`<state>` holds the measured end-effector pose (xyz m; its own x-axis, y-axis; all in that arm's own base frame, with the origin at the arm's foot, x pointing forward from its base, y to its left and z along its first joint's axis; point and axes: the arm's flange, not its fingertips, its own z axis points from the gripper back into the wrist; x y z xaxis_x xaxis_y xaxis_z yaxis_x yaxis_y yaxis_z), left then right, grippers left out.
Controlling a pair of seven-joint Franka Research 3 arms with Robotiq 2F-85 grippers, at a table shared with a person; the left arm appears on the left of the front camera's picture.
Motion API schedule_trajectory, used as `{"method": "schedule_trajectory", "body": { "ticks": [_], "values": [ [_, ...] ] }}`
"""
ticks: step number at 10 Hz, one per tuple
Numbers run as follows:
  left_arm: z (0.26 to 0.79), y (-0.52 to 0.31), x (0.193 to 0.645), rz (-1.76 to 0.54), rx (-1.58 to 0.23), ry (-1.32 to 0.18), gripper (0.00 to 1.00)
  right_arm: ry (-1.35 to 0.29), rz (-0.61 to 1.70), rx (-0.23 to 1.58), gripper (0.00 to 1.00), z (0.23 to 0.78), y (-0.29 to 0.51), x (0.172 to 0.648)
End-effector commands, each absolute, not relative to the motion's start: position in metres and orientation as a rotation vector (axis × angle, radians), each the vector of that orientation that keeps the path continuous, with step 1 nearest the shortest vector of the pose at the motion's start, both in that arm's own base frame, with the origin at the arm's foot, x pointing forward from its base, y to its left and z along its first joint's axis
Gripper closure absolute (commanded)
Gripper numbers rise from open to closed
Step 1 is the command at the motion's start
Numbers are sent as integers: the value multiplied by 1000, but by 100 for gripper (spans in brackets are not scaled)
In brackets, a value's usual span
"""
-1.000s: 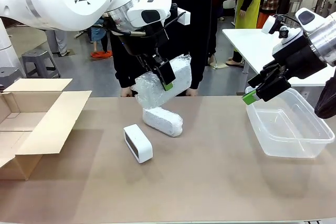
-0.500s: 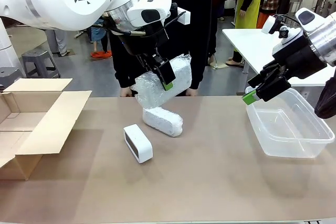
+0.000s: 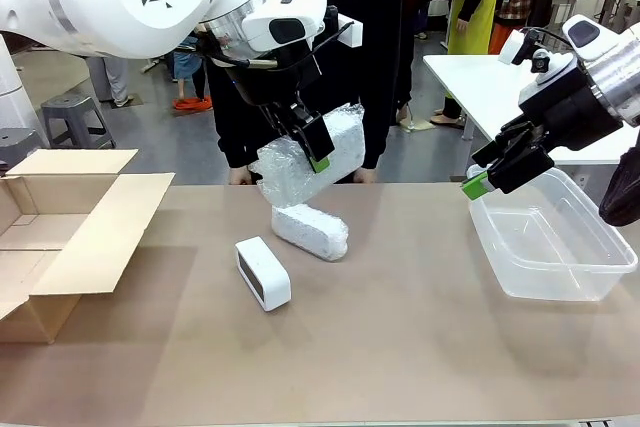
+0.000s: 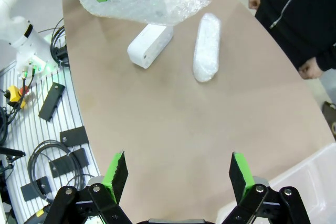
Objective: Separate and place wrapped and unwrapped clocks.
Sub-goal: If the picked Digital clock is wrapped, place it in the Package Box ; if not, place it in the Organizing box.
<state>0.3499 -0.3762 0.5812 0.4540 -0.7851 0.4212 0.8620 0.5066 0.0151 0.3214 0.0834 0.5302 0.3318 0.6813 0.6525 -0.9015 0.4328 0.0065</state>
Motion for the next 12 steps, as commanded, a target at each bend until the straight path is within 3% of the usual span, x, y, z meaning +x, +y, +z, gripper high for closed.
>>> {"method": "schedule_trajectory", "body": {
  "ticks": [1,3,6,8,12],
  "values": [
    [597,-352,369,-943,-177,-385,44,-633,1073,434,0,529,85,322],
    [625,-273,398,-709,-108,-405,44,-633,1073,434,0,529,85,322],
    [622,-137,418,-406,-6,-394,44,-633,1073,434,0,529,85,322],
    [593,-53,399,-231,26,-364,44,-633,1073,434,0,529,85,322],
    [528,35,366,-63,-3,-356,44,-633,1073,434,0,529,85,322]
  ]
}}
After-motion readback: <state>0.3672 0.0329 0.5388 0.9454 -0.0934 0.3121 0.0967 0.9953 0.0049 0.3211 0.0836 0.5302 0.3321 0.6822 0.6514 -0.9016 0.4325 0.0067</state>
